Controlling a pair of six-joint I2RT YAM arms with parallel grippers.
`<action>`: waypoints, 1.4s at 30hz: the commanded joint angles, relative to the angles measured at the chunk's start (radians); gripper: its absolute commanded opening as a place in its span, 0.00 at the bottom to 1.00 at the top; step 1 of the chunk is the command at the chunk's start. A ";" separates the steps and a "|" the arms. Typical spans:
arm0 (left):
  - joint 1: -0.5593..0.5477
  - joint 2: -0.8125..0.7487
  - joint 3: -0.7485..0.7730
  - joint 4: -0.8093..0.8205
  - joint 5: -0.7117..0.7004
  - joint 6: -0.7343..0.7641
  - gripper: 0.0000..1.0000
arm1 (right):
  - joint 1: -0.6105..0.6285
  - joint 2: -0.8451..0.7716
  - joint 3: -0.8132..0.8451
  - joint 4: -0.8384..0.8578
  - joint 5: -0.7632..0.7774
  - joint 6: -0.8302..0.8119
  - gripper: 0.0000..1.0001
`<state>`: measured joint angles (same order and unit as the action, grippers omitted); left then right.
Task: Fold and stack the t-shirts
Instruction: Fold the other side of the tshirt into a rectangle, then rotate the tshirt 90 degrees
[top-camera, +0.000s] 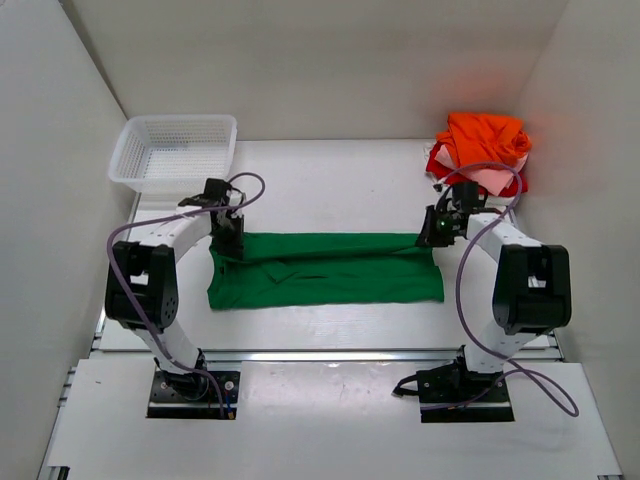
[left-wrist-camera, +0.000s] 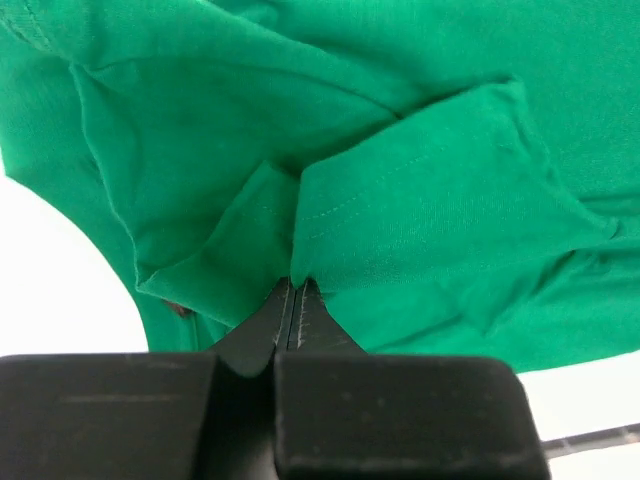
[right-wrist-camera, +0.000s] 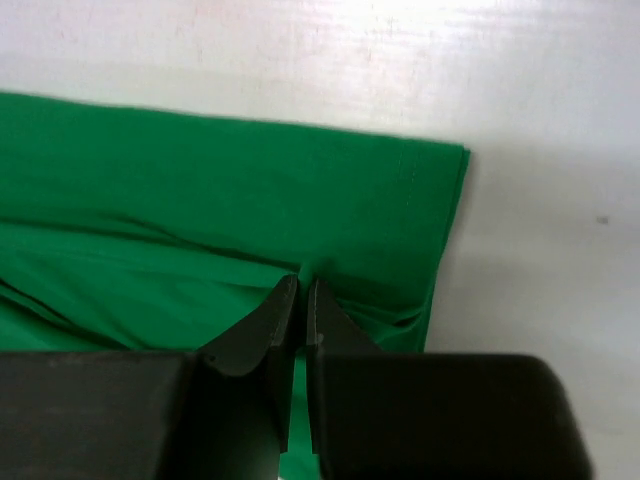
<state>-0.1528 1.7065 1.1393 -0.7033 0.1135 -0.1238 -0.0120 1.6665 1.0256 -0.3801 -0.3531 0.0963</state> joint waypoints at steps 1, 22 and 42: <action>-0.007 -0.091 -0.065 0.022 -0.018 0.007 0.00 | -0.006 -0.096 -0.062 0.073 0.011 -0.021 0.00; -0.053 -0.387 -0.147 0.088 0.008 -0.092 0.50 | 0.086 -0.281 -0.085 -0.026 0.151 0.060 0.61; -0.212 0.570 0.631 -0.213 0.024 -0.156 0.20 | 0.397 -0.311 -0.451 -0.083 0.187 0.445 0.55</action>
<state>-0.3420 2.0621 1.4811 -0.8047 0.1200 -0.3283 0.3099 1.4189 0.7094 -0.3866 -0.1497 0.3752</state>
